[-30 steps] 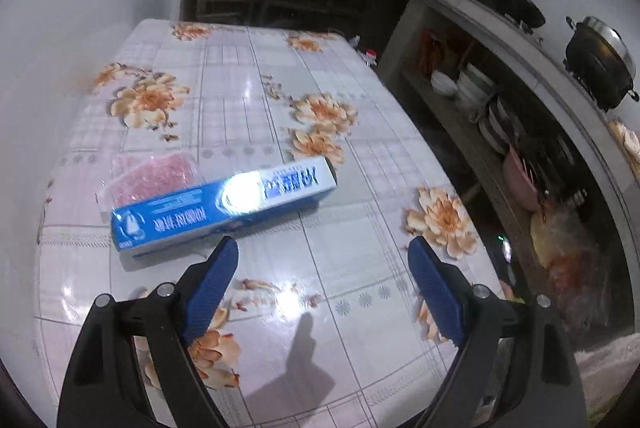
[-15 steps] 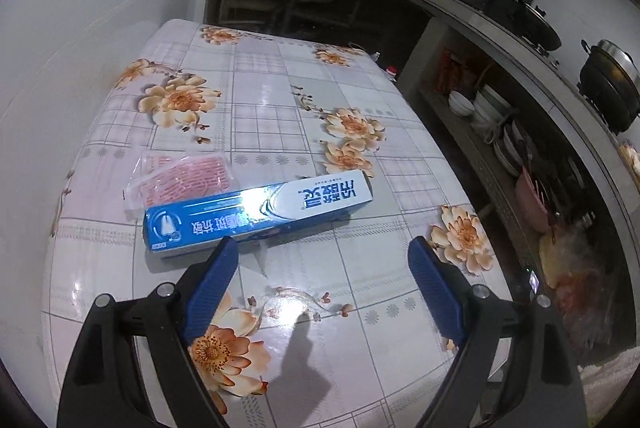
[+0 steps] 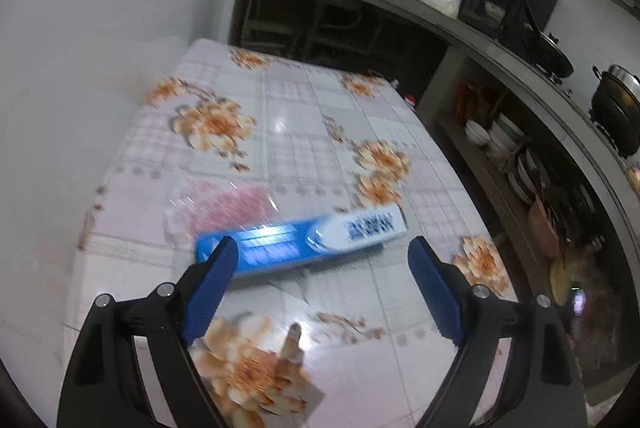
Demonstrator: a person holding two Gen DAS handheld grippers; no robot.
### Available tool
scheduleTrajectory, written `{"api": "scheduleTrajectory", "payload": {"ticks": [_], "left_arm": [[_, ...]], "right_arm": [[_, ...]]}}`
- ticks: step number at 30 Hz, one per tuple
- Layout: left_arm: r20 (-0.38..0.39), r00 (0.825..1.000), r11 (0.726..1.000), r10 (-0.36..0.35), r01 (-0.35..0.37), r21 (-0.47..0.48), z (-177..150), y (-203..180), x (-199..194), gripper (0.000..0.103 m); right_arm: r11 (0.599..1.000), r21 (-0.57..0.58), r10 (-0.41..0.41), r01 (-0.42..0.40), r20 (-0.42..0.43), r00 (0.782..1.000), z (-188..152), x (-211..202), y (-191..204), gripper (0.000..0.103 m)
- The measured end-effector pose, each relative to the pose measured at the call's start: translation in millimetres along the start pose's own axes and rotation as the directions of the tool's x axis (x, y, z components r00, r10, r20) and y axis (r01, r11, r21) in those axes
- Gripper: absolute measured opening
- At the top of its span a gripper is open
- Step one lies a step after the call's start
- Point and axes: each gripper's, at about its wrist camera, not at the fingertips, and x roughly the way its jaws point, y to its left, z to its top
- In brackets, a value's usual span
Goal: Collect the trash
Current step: 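Move both open grippers back toward the blue toothpaste box on the table, then grasp the blue toothpaste box with the right gripper while the left gripper grasps the clear bag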
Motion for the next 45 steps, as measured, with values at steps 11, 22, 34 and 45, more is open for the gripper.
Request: {"api": "scheduleTrajectory", "payload": {"ticks": [11,22,34,45], "left_arm": [[-0.009,0.973,0.969,0.231,-0.231,-0.089,21.2,63.3,39.6,0.054],[-0.115,0.959,0.962,0.261,-0.268,-0.053,-11.3,65.2,60.0,0.041],[-0.269,0.963,1.0,-0.027,0.03,0.006,-68.5,11.8,48.3,0.041],[-0.06,0.998,0.999,0.032,-0.03,0.046,-42.1,36.6,9.0,0.061]], "right_arm": [[0.803,-0.371,0.486,-0.467,-0.046,0.873,-29.4,-131.0,177.9,0.072],[0.605,-0.47,0.558,-0.643,-0.326,0.763,-98.1,-130.6,294.8,0.072],[0.544,-0.436,0.507,-0.717,-0.51,0.695,-145.9,-128.8,370.4,0.072],[0.414,-0.555,0.398,-0.721,-0.602,0.692,-174.9,-126.6,488.7,0.078]]}}
